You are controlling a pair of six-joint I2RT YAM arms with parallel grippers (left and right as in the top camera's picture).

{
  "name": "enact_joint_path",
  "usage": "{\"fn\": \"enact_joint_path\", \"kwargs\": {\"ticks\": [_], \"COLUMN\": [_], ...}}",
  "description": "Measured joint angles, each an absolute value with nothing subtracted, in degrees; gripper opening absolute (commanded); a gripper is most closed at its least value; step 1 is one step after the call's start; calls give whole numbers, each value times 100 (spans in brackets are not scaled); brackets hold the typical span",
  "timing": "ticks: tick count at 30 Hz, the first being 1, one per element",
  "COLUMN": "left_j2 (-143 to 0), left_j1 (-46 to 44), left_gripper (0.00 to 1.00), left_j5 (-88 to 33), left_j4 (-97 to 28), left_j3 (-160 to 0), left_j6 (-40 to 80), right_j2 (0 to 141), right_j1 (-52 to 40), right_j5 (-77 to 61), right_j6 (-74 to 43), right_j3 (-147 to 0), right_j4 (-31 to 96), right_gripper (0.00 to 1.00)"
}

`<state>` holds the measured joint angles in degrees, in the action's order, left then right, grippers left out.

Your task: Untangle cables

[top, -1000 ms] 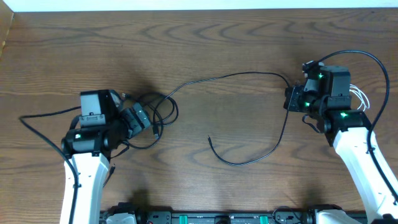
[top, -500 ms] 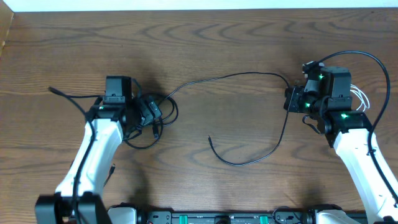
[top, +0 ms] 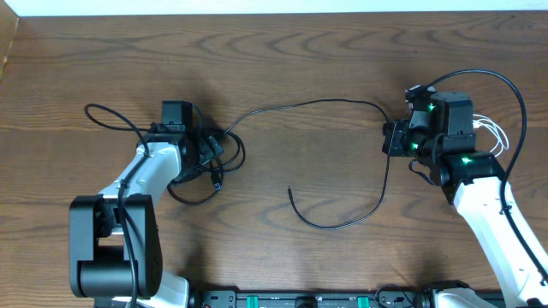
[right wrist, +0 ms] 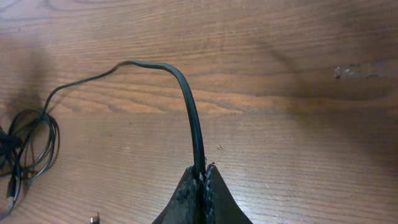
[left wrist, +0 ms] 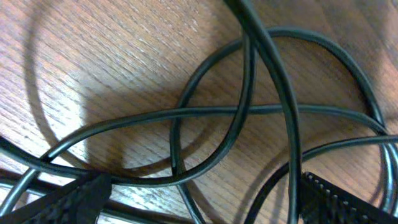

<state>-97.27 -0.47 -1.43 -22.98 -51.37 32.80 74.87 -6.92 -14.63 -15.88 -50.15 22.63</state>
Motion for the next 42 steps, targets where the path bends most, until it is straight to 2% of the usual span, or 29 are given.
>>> {"fn": "enact_joint_path", "kwargs": {"ticks": [8,14,18,27,42], "left_j2": [-9817,-9819,-9819,-9819,-9590], "left_j1": [-49,-49,-49,-49,384], "left_gripper": [98,98,98,98,98], "left_j5": [187,185,180,161,-674], "left_j4": [-2624,-2991,-3096,-3124,-3671], "left_j3": [-5144,-5157,-5179,-5186,-5216], "left_j6": [3280,3048,2956,2847,2008], "right_j2": [7487,7487,7487,7487,7487], "right_j1": [-679,-198,158,368,368], "right_j5": [-886,615,1002,1090,762], "right_j6": [-1619,-2473,-2867,-3433,-2961], "right_j3": [-5015,-5004,-5004,-5004,-5002], "right_j4": [2379,3111,3262,3347,3055], "right_gripper": [1,1,1,1,1]}}
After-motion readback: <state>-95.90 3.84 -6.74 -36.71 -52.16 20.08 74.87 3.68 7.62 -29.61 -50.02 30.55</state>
